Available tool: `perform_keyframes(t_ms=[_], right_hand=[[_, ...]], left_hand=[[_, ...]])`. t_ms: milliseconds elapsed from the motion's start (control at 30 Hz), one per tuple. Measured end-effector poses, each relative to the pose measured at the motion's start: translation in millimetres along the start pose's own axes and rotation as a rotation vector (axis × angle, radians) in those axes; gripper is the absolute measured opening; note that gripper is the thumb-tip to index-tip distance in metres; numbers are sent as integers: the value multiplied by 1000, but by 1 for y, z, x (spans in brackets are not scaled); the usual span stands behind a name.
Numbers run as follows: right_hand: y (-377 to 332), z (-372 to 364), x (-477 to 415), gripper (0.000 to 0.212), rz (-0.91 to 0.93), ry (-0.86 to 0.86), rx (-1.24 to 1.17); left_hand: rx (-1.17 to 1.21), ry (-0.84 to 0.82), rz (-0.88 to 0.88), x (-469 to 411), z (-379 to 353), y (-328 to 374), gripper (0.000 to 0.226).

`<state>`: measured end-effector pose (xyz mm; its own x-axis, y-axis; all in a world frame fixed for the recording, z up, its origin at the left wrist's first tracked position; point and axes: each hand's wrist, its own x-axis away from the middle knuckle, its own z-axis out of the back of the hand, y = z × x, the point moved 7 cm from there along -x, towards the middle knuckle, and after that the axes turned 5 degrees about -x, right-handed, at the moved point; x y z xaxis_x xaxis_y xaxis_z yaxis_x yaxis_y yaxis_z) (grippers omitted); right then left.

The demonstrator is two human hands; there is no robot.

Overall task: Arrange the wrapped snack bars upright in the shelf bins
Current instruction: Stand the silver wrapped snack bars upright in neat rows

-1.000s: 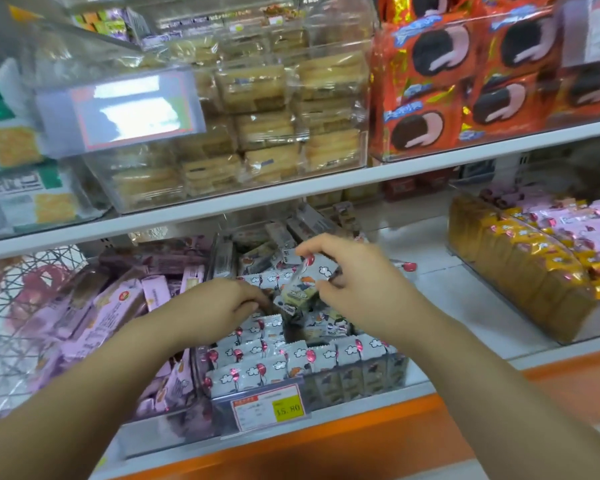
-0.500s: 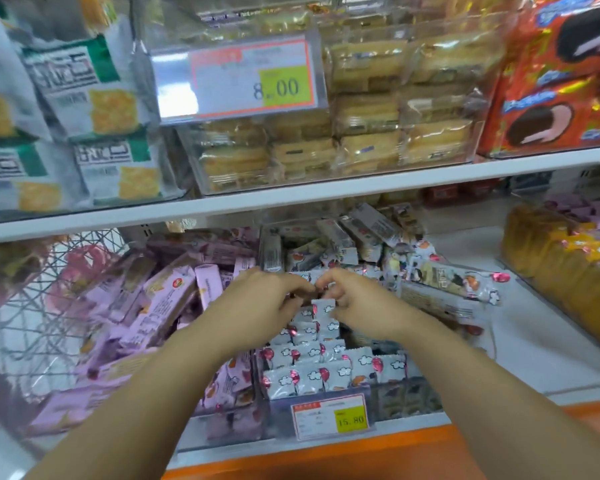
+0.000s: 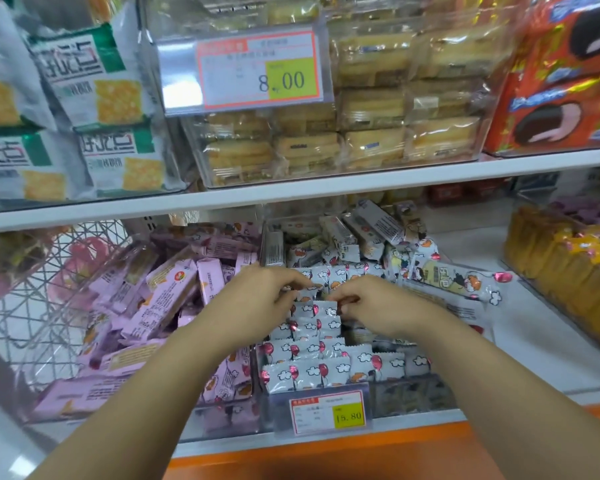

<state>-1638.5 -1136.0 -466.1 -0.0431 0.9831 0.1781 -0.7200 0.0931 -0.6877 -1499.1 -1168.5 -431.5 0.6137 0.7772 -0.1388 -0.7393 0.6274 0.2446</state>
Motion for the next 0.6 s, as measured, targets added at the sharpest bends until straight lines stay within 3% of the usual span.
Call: perform_keyframes(t_ms=[233,400,600], right_hand=[[-4,5,13,41,72,22,-85],[-11,15,23,38,142,108,-162],[-13,23,31,36,175,163,-210]], left_hand=[[-235,259,105,-17,33,0,27],[-436,251,138,-55,17,-2,28],[-505,156,220,-79,2,-9,29]])
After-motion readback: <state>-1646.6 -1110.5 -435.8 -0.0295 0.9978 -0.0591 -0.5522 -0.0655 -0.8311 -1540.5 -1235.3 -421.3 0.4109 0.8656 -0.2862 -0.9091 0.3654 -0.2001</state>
